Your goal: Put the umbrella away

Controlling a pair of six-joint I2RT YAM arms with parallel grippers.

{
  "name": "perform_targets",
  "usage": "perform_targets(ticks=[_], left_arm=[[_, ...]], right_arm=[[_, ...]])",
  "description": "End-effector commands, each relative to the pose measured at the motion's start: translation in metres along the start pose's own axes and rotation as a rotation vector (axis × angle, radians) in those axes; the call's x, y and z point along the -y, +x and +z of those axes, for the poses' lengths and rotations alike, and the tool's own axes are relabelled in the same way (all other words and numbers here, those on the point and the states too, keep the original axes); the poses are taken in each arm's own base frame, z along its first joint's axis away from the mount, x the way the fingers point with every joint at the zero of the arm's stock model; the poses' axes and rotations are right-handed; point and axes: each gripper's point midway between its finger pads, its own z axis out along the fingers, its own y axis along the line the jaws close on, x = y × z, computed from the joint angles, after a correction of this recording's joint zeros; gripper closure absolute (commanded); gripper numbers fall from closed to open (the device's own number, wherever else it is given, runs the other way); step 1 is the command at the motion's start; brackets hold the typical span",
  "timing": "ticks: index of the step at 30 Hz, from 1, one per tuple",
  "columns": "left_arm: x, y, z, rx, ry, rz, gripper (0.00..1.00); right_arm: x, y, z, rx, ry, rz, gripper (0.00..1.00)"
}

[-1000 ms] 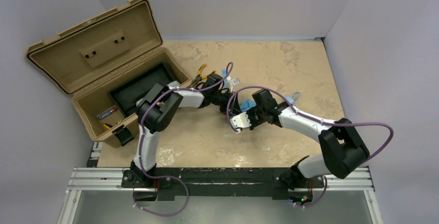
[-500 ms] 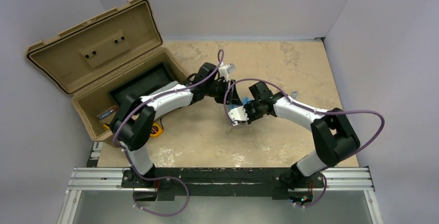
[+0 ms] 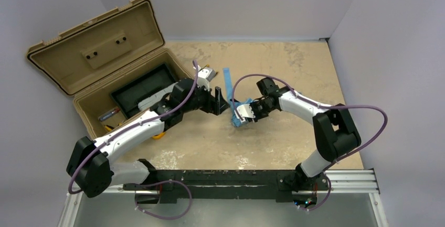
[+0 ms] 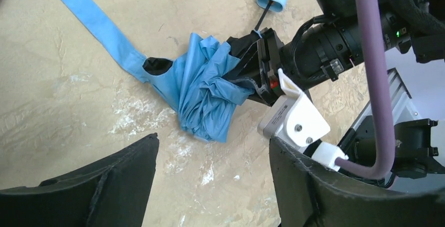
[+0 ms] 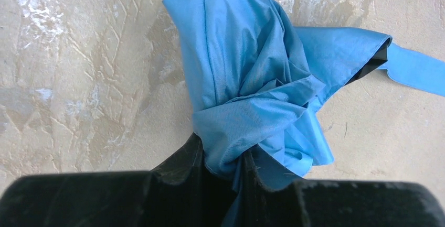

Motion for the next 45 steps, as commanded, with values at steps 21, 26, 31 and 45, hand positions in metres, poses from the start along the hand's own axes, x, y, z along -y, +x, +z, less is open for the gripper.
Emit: perform_targets(ticks=[21, 26, 31, 45], left_arm=[[0.045, 0.064, -0.018, 0.097, 0.124, 0.931, 0.17], [0.054, 0.076, 0.032, -0.021, 0.081, 1.079, 0.17], [0.047, 0.071, 0.08, -0.048, -0.045, 1.167, 0.16], [0.003, 0.104, 0.111, -0.238, -0.118, 1.154, 0.27]], right_arm=[[-0.111, 0.022, 0.033, -0.098, -0.687, 0.529, 1.0], [-0.106, 0.023, 0.043, -0.1, -0.705, 0.567, 1.0], [-0.104, 0.023, 0.047, -0.1, -0.734, 0.585, 1.0], [-0.098, 0.02, 0.051, -0.069, -0.735, 0.574, 1.0]])
